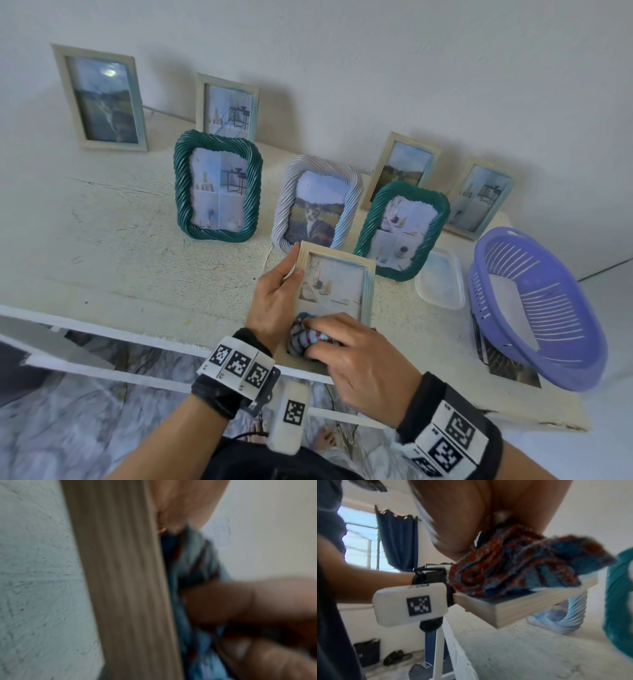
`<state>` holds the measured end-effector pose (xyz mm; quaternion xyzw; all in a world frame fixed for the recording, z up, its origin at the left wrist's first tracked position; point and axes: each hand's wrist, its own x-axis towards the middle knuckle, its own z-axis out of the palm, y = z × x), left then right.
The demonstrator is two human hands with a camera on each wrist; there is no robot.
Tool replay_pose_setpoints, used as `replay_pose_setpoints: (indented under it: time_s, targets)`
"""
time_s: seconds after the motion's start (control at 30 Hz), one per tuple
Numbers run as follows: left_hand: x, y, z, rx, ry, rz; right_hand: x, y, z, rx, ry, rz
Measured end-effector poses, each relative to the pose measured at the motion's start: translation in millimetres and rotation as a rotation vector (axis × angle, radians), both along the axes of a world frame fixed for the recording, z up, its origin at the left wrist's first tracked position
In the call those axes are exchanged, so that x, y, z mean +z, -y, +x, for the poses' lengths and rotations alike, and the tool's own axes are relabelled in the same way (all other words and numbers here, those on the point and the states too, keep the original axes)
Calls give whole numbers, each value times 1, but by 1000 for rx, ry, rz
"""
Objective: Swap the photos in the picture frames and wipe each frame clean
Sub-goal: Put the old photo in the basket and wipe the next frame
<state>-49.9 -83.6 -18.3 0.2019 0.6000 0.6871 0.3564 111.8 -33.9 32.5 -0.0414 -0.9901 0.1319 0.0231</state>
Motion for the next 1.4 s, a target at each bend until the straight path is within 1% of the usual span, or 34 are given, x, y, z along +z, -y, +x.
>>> replay_pose_setpoints:
  time_s: [0.17,0.27,0.33,0.43,0.53,0.63,0.67,0.77,0.83,0.9,1.07,1.2,1.3,1.4]
  targets:
    - [4,-4,-3,-25,-14,3,1,-20,19,-28,25,204]
    - [6,-6,1,-30,-9,5,4,-29,24,-67,38,273]
    - [3,-8,2,-8,-19,15,9,-32,25,-106,26,272]
    - [4,-10,2,-8,-28,32,19,-36,29,-193,-72,196]
    - [-1,-9,0,-30,-74,9,25,-47,42,-336,-149,106]
    - [-4,-6,-4,-34,-116,-7,21,-68,58,-508,-146,8]
    - [-4,-5,-5,-32,-124,-12,19,-78,63,-563,-135,5]
    - [-6,-5,-9,-32,-109,-13,14,-107,69,-737,-78,80]
    - [-7,-6,-10,-26,-103,-13,7,-126,65,-851,10,114]
    - [-8,-7,-11,-18,-114,-15,-5,-145,59,-925,90,138]
    - [-6,-7,-10,-8,-110,-16,-20,-184,35,-968,249,189]
    - [-2,-7,-10,-5,-104,-8,-32,-201,27,-959,364,107]
    - [0,-8,-11,-2,-105,-3,-43,-207,30,-936,331,68]
    - [0,-9,-13,-15,-90,5,-42,-203,36,-951,265,35]
